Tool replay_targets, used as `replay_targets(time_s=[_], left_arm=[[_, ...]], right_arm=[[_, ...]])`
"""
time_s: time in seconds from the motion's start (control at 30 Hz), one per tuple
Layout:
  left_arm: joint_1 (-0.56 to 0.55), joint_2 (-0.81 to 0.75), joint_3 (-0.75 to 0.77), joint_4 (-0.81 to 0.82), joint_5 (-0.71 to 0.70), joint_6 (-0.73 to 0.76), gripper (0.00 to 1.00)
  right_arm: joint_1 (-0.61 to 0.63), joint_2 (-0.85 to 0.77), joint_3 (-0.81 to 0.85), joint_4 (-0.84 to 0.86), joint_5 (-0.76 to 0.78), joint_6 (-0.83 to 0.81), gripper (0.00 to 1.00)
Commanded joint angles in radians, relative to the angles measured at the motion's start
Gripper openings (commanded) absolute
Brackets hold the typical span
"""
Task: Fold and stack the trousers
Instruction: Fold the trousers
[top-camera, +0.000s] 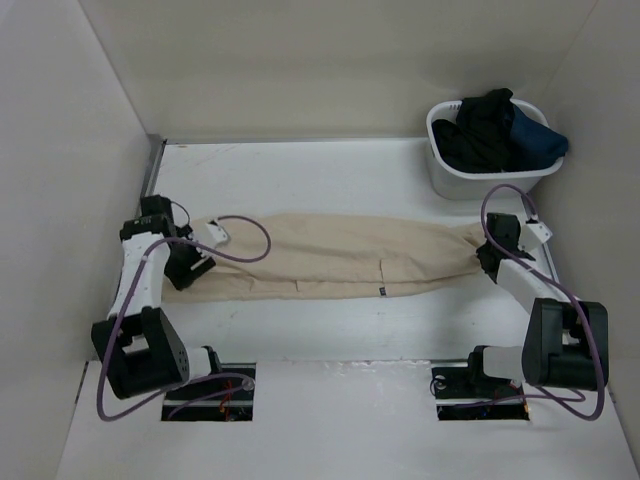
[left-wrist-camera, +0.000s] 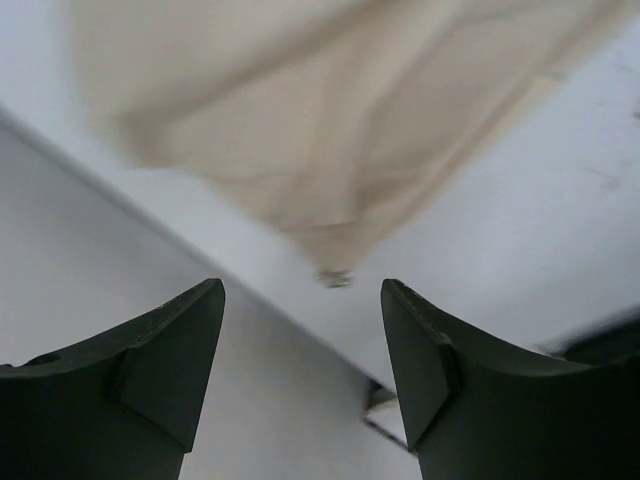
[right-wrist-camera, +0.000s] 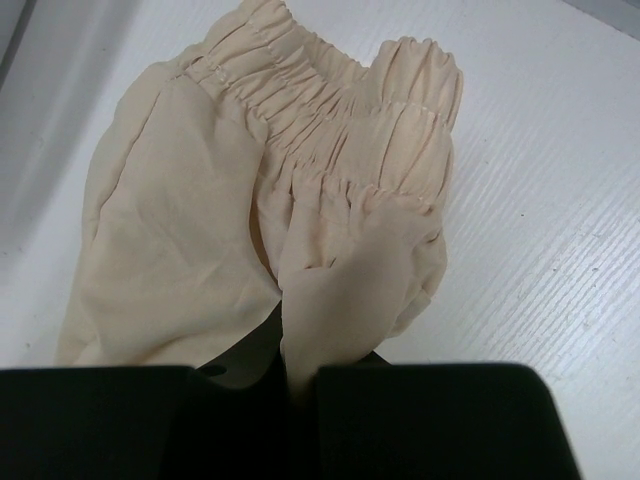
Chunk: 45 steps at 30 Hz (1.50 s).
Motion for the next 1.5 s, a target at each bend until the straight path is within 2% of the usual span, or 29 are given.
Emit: replay_targets(time_s=[0.0, 0.07, 0.13, 0.33, 0.67, 0.83, 0.93, 1.03, 1.23, 1.3, 1.4, 1.47], left_arm=[[0.007, 0.056, -0.159, 0.051, 0.009, 0.01, 0.63], [0.013, 0.071, -0.191, 0.113, -0.014, -0.001, 0.6], [0.012, 0.086, -0.177, 0.142, -0.011, -0.015, 0.64], [-0.031, 0.16, -0.17, 0.301, -0.12, -0.068, 0.62], [-0.085, 0.126, -0.203, 0.392, -0.163, -0.068, 0.61], [-0.13, 0.041, -0.179, 0.325, -0.182, -0.042, 0.63], [-0.137, 0.005, -0.187, 0.269, -0.137, 0.004, 0.66], [-0.134, 0.014, -0.22, 0.269, -0.125, 0.022, 0.69], [-0.113, 0.065, -0.22, 0.196, -0.091, 0.028, 0.68], [-0.113, 0.072, -0.225, 0.217, -0.082, 0.037, 0.68], [-0.096, 0.128, -0.234, 0.335, -0.108, 0.021, 0.68], [-0.084, 0.177, -0.219, 0.378, -0.122, 0.002, 0.62]], right_arm=[[0.01, -0.014, -0.017, 0.071, 0.009, -0.002, 0.07], [0.01, -0.02, -0.028, 0.082, 0.009, 0.009, 0.07], [0.01, -0.023, -0.038, 0.087, 0.007, 0.012, 0.07], [-0.005, -0.04, -0.064, 0.108, -0.012, 0.002, 0.07], [-0.012, -0.055, -0.092, 0.122, -0.02, 0.006, 0.07], [-0.013, -0.065, -0.1, 0.122, -0.02, 0.009, 0.07], [-0.016, -0.065, -0.101, 0.122, -0.022, 0.011, 0.07], [-0.016, -0.062, -0.094, 0.115, -0.022, 0.014, 0.07], [-0.018, -0.083, -0.08, 0.105, -0.019, 0.011, 0.07], [-0.024, -0.086, -0.08, 0.104, -0.017, 0.009, 0.07], [-0.028, -0.08, -0.083, 0.107, -0.023, 0.015, 0.07], [-0.028, -0.075, -0.084, 0.105, -0.023, 0.018, 0.07]])
